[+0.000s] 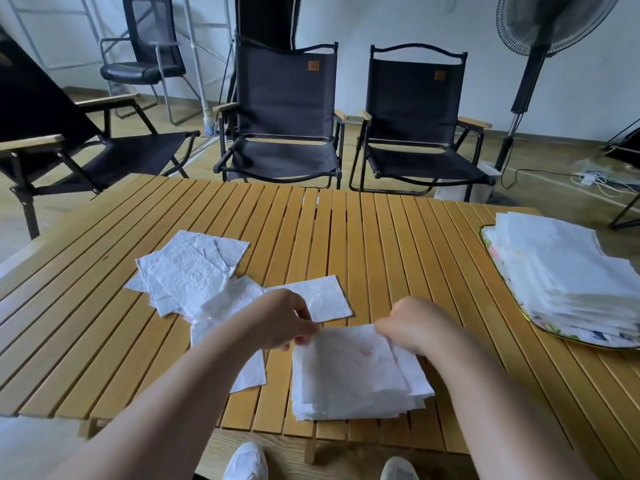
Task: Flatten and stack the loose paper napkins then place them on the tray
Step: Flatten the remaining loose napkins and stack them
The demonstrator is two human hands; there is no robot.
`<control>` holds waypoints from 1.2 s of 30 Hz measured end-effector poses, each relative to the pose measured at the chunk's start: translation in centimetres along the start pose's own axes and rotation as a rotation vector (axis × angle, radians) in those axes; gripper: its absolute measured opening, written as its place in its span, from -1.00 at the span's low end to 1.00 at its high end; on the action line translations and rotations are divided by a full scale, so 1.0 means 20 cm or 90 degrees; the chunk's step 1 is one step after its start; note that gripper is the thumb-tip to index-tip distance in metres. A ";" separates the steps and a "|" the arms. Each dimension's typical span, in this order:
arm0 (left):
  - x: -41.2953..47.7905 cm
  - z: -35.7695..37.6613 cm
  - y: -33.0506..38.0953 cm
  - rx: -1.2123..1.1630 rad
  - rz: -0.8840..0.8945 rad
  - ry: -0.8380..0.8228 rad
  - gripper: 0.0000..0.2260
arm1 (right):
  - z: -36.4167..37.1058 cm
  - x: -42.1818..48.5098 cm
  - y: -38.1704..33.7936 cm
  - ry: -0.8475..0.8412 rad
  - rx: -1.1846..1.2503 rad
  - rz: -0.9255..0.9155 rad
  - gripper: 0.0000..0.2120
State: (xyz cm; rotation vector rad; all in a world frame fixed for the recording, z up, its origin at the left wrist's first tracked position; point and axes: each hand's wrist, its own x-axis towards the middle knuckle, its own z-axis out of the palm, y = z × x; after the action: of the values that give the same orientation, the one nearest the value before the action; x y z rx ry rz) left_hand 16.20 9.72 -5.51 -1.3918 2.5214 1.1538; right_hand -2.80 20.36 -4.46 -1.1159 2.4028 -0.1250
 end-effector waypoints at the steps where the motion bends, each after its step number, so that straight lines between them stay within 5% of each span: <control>1: 0.00 -0.01 -0.01 0.011 -0.006 0.018 -0.82 | 0.01 0.02 -0.03 0.074 0.025 -0.010 -0.81; 5: 0.01 -0.06 -0.03 -0.012 -0.040 0.089 -0.81 | 0.13 0.11 -0.19 0.154 0.134 -0.025 -0.78; 11: -0.01 -0.10 -0.12 -0.049 -0.075 0.125 -0.82 | 0.28 0.25 -0.32 0.190 0.027 0.009 -0.83; 14: -0.02 -0.12 -0.15 -0.058 -0.061 0.150 -0.82 | 0.25 0.20 -0.33 0.218 0.152 -0.104 -0.95; 21: -0.02 -0.15 -0.15 -0.149 -0.017 0.212 -0.19 | 0.03 -0.06 -0.25 0.241 0.432 -0.436 -0.79; 24: -0.03 -0.15 -0.12 -0.239 0.047 0.102 -0.36 | -0.03 -0.13 -0.15 0.198 0.508 -0.476 -0.81; 30: -0.06 -0.15 -0.06 -0.367 0.110 -0.038 -0.76 | -0.08 -0.17 0.09 0.053 0.675 -0.321 -0.85; 32: -0.08 -0.13 -0.02 -0.357 0.105 -0.077 -0.84 | -0.09 -0.17 0.15 -0.046 0.725 -0.219 -0.63; 34: -0.10 -0.10 0.00 -0.312 0.093 -0.098 -0.81 | -0.09 -0.17 0.19 -0.108 0.695 -0.123 -0.41; 36: -0.10 -0.06 0.01 -0.270 0.080 -0.126 -0.79 | -0.09 -0.17 0.22 -0.120 0.556 -0.076 -0.55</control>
State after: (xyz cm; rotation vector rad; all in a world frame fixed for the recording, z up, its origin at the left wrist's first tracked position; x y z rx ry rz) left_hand 17.60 10.53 -3.68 -1.1219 2.3425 1.8347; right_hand -4.87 25.62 -2.83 -0.7844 1.7822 -0.9543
